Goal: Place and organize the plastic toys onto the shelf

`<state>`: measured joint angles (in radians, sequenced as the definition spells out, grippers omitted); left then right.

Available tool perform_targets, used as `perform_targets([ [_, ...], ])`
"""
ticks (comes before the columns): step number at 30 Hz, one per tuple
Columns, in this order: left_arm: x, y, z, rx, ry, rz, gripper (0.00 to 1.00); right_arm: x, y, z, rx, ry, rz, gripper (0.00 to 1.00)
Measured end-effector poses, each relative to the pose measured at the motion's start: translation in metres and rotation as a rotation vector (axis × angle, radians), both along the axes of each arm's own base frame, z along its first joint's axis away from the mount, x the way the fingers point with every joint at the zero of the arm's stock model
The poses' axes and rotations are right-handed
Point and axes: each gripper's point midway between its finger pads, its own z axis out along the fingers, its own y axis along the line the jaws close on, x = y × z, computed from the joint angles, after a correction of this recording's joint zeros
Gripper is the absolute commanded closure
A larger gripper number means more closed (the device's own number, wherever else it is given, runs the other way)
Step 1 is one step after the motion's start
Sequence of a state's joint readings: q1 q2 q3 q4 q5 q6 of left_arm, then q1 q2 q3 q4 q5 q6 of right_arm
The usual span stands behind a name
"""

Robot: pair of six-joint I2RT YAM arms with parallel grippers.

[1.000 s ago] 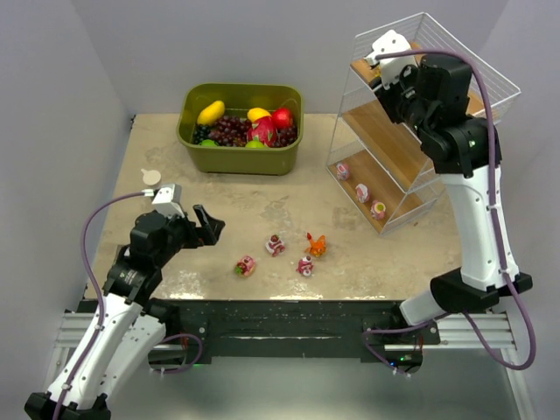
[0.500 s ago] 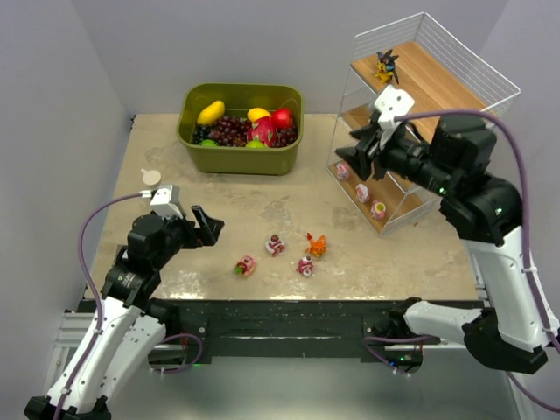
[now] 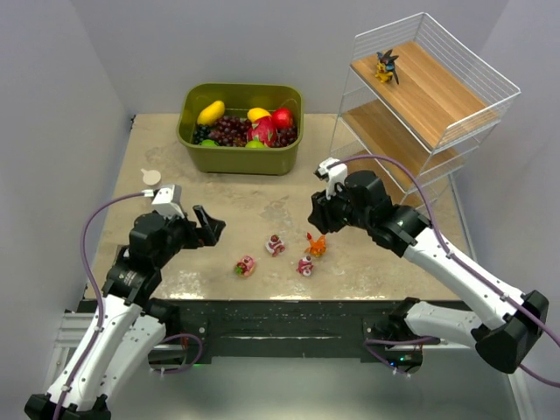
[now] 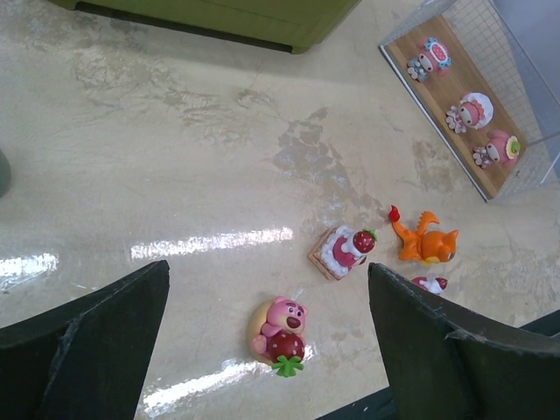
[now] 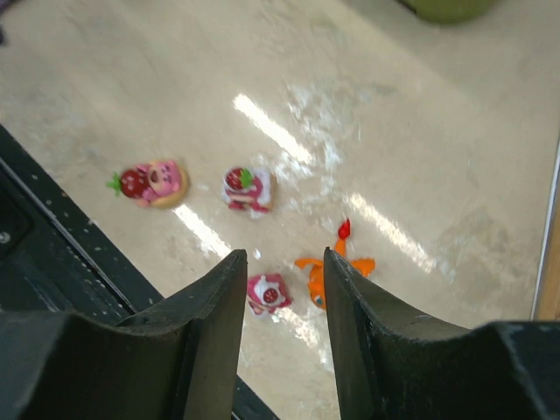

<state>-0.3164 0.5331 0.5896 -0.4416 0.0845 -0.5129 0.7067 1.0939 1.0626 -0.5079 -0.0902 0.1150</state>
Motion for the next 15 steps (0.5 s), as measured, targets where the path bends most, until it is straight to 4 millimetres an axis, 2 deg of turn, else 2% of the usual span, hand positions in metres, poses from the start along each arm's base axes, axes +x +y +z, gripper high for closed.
perform_targets([
  [4,0.0,-0.002,-0.002,-0.001,0.006,-0.009,0.0,-0.001,-0.009,-0.035,-0.044,0.06,-0.061,0.55],
  [6,0.001,-0.003,-0.003,-0.002,0.009,-0.013,0.0,0.002,-0.008,-0.046,-0.051,0.074,-0.074,0.54],
  [9,0.0,-0.003,-0.004,-0.002,0.015,-0.016,0.0,0.011,-0.002,-0.075,-0.089,0.117,-0.088,0.52],
  [13,0.0,-0.003,-0.004,-0.002,0.013,-0.016,0.0,0.013,-0.002,-0.123,-0.171,0.201,-0.095,0.36],
  [15,0.0,-0.003,-0.003,-0.003,0.011,-0.016,0.0,0.01,-0.004,-0.139,-0.203,0.231,-0.093,0.34],
])
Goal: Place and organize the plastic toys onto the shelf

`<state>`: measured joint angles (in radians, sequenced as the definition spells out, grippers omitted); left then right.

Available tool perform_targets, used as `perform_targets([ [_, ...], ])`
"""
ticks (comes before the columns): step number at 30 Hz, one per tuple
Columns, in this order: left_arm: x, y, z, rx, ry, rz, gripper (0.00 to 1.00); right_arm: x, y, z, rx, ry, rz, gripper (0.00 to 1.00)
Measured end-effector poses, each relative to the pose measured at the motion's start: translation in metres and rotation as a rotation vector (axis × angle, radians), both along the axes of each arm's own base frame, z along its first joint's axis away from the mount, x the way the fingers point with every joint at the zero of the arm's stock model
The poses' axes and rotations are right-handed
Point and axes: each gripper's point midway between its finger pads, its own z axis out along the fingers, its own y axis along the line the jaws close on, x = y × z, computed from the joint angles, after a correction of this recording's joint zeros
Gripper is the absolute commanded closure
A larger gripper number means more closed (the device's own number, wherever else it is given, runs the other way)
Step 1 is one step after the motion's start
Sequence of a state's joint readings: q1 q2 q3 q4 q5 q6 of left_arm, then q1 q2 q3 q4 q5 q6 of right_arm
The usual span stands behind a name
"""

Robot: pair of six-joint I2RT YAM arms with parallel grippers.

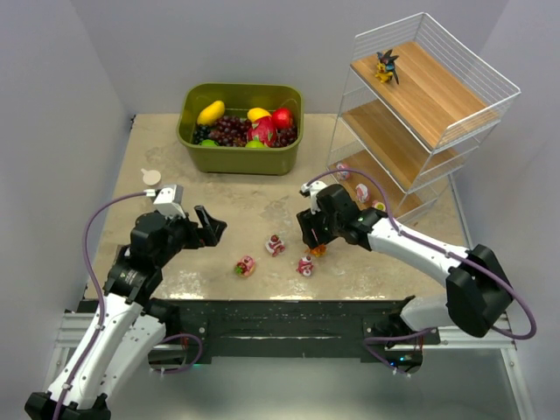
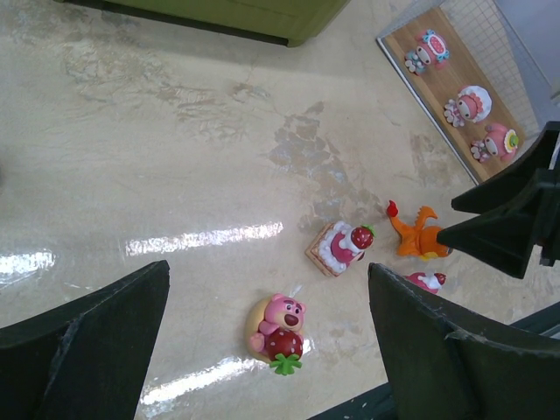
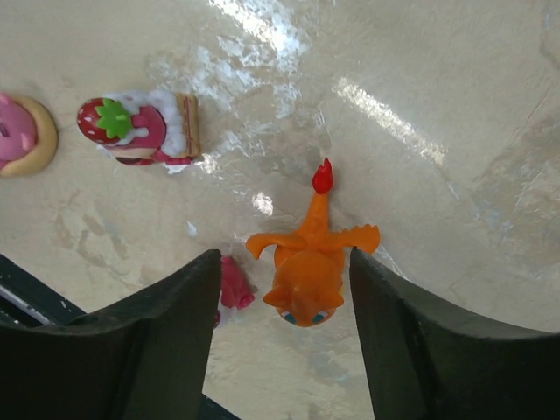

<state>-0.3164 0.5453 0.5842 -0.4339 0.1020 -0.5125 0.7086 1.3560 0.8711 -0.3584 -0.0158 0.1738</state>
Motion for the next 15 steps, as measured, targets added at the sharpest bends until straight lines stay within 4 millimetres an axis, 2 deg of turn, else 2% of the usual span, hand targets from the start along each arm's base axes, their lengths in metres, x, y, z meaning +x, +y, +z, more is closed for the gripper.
perform_targets([
  [5,0.0,0.0,0.0,-0.001,0.001,-0.002,0.01,0.0,-0.002,-0.01,-0.024,0.014,0.0,0.26],
  [12,0.0,-0.001,0.0,-0.002,0.001,-0.004,0.0,0.003,-0.011,-0.026,-0.079,0.024,-0.044,0.26],
  [15,-0.001,-0.001,0.0,-0.002,0.001,-0.006,0.0,0.002,-0.019,-0.034,-0.099,0.034,-0.087,0.29],
])
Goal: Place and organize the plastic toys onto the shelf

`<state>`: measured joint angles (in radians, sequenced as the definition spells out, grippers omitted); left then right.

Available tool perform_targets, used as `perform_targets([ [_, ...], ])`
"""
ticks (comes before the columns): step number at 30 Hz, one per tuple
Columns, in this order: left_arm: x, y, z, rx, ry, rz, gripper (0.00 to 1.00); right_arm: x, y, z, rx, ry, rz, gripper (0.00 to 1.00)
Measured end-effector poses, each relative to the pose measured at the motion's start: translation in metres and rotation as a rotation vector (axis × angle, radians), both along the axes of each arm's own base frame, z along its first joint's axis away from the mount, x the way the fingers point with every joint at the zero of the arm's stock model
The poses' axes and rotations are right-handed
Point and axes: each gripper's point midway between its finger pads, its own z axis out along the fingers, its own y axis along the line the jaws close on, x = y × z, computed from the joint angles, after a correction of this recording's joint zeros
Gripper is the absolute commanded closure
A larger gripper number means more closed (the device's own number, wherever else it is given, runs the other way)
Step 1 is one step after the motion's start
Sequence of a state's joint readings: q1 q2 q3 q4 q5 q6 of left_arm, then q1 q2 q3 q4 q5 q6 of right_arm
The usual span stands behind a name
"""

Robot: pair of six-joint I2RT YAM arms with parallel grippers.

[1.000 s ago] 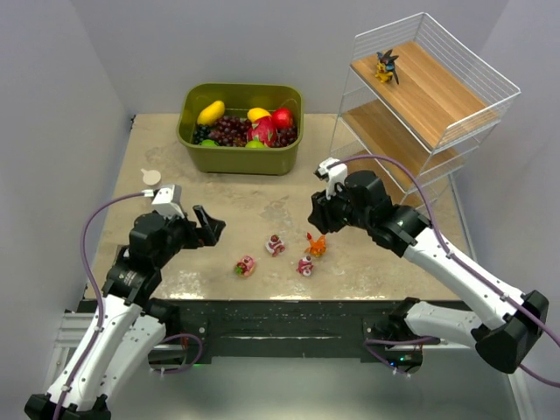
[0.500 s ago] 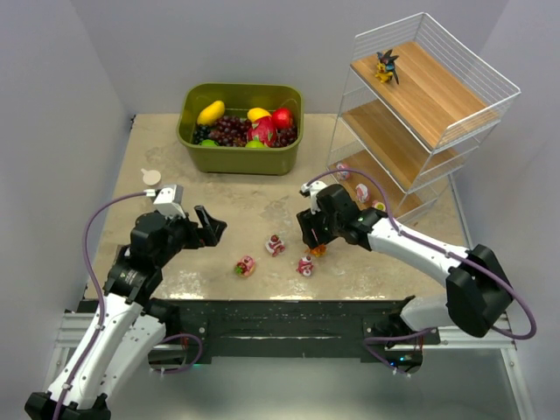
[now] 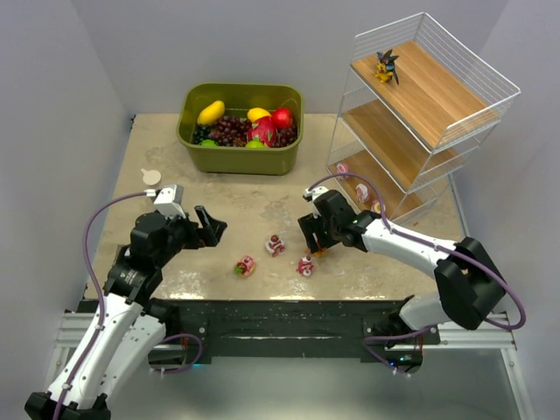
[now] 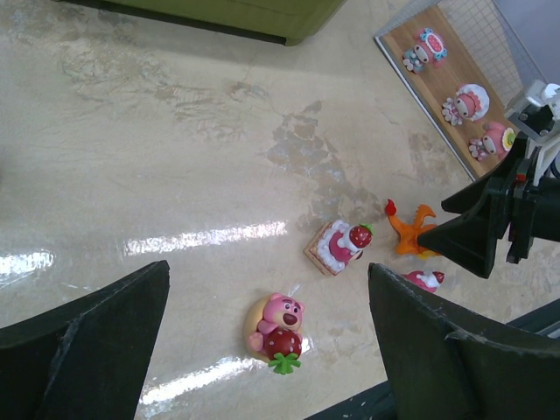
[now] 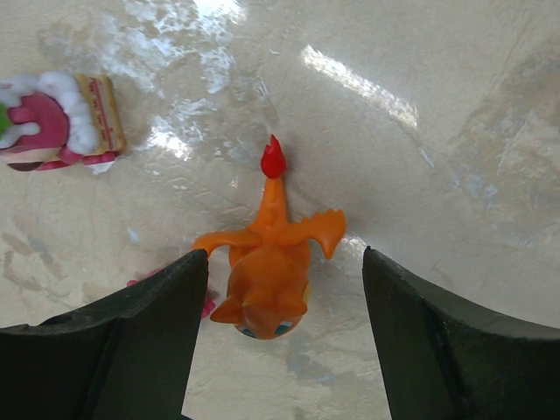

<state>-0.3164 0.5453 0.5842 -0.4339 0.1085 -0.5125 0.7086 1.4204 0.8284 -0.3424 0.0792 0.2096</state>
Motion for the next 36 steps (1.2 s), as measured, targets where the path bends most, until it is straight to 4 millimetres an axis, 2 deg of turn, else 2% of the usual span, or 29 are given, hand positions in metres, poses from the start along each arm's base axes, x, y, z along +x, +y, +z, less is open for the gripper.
perform_targets([
  [5,0.0,0.0,0.0,0.0,0.0,0.0,0.0,-0.005,-0.007,-0.01,-0.006,0.025,-0.063,0.34],
  [13,-0.002,0.0,0.004,-0.006,-0.018,0.0,0.0,-0.017,-0.003,-0.016,0.08,0.076,-0.137,0.38],
  [16,-0.002,0.001,0.006,-0.008,-0.023,0.0,0.01,-0.023,-0.001,-0.014,0.125,0.086,-0.152,0.45],
  [17,-0.002,0.001,0.005,-0.007,-0.022,0.0,0.0,-0.024,0.0,-0.013,0.134,0.088,-0.154,0.5],
  [24,-0.002,0.001,0.005,-0.007,-0.022,0.0,0.0,-0.017,0.008,-0.011,0.179,0.081,-0.182,0.67],
  [28,-0.002,0.001,0.005,-0.007,-0.022,0.0,0.0,-0.012,0.012,-0.012,0.196,0.069,-0.2,0.72],
  [36,0.0,-0.002,-0.001,-0.003,0.007,-0.011,0.0,0.011,0.021,-0.009,0.193,0.027,-0.252,0.91],
])
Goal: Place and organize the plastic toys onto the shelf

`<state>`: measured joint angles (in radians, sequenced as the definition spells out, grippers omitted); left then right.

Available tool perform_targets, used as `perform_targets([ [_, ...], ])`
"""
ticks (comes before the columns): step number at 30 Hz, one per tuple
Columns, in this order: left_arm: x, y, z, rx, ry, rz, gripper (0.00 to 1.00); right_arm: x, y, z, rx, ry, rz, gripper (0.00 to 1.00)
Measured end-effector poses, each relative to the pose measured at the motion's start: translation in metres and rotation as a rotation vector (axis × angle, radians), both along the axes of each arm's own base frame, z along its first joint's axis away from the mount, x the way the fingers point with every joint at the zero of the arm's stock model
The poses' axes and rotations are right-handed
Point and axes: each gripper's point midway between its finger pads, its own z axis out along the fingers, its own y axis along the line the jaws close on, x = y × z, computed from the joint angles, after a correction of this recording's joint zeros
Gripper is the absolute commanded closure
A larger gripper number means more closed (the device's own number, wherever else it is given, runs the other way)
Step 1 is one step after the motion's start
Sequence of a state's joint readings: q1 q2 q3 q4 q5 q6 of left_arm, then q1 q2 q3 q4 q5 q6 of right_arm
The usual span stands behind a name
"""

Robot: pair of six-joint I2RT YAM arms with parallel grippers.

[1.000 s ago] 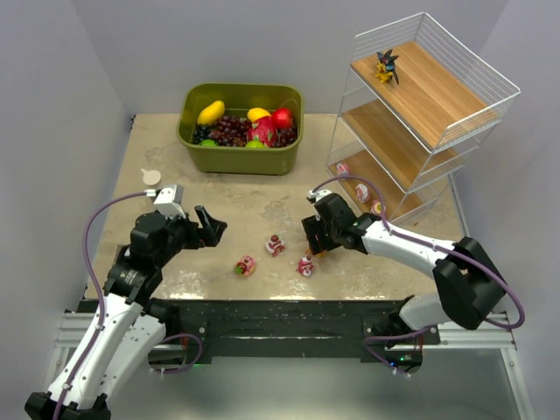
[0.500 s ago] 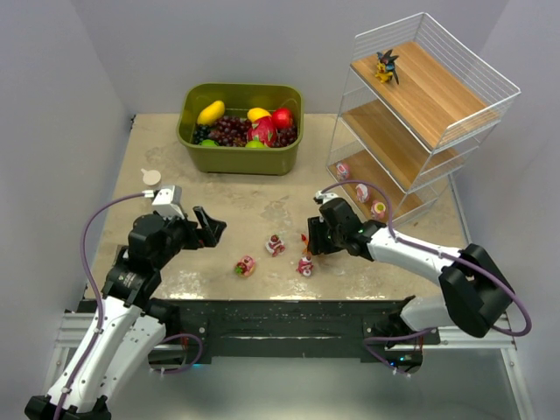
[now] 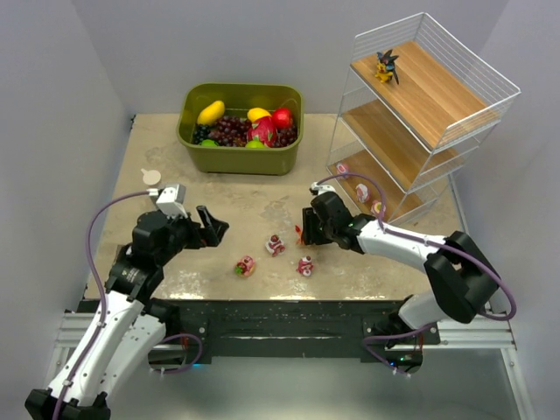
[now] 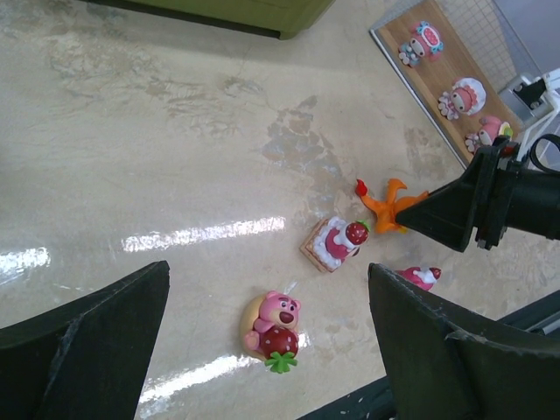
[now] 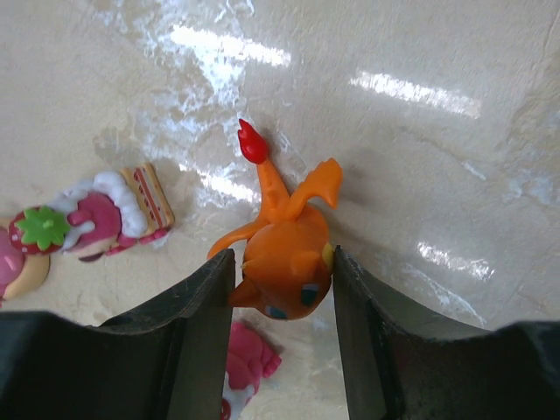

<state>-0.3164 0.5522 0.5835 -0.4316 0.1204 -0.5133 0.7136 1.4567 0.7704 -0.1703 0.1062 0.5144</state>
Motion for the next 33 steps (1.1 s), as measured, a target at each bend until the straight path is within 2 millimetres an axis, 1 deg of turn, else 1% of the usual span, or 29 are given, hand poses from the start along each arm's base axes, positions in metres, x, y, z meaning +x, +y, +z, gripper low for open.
perform_targets([
  [1,0.001,-0.002,-0.002,-0.003,0.005,-0.008,0.01,0.004,0.001,0.0,-0.003,-0.006,-0.008,0.92],
  [2,0.001,-0.004,-0.004,-0.01,0.014,-0.016,0.0,0.006,0.001,0.001,-0.006,-0.011,-0.013,0.96],
  [5,0.003,-0.011,-0.008,-0.041,0.032,-0.03,0.02,0.013,0.001,0.003,-0.017,-0.03,-0.038,0.99],
  [11,0.006,-0.032,-0.014,-0.162,0.039,-0.086,0.02,0.029,0.005,0.017,-0.008,-0.071,-0.077,1.0],
  [15,0.012,-0.047,-0.008,-0.211,0.016,-0.126,0.02,0.034,0.01,0.02,-0.001,-0.074,-0.084,1.0],
  [18,0.014,-0.062,-0.007,-0.223,0.013,-0.163,0.03,0.037,0.014,0.017,-0.005,-0.07,-0.081,0.92],
  [19,0.014,-0.066,-0.008,-0.221,0.016,-0.173,0.03,0.037,0.014,0.016,-0.007,-0.068,-0.08,0.86],
  [22,0.013,-0.078,-0.018,-0.202,0.042,-0.192,0.02,0.035,0.017,0.01,-0.017,-0.058,-0.071,0.75],
  [23,0.012,-0.081,-0.021,-0.195,0.051,-0.195,0.02,0.034,0.018,0.008,-0.02,-0.055,-0.067,0.67],
  [25,0.013,-0.082,-0.026,-0.184,0.062,-0.19,0.03,0.033,0.019,0.007,-0.024,-0.054,-0.06,0.58],
  [26,0.014,-0.082,-0.027,-0.181,0.064,-0.185,0.03,0.033,0.02,0.007,-0.023,-0.055,-0.057,0.5],
  [27,0.015,-0.081,-0.028,-0.177,0.064,-0.177,0.03,0.033,0.021,0.007,-0.021,-0.057,-0.055,0.46],
  [29,0.017,-0.079,-0.029,-0.171,0.062,-0.162,0.03,0.032,0.024,0.008,-0.017,-0.059,-0.047,0.39],
  [33,0.02,-0.077,-0.03,-0.164,0.058,-0.143,0.03,0.033,0.027,0.01,-0.006,-0.069,-0.033,0.34],
])
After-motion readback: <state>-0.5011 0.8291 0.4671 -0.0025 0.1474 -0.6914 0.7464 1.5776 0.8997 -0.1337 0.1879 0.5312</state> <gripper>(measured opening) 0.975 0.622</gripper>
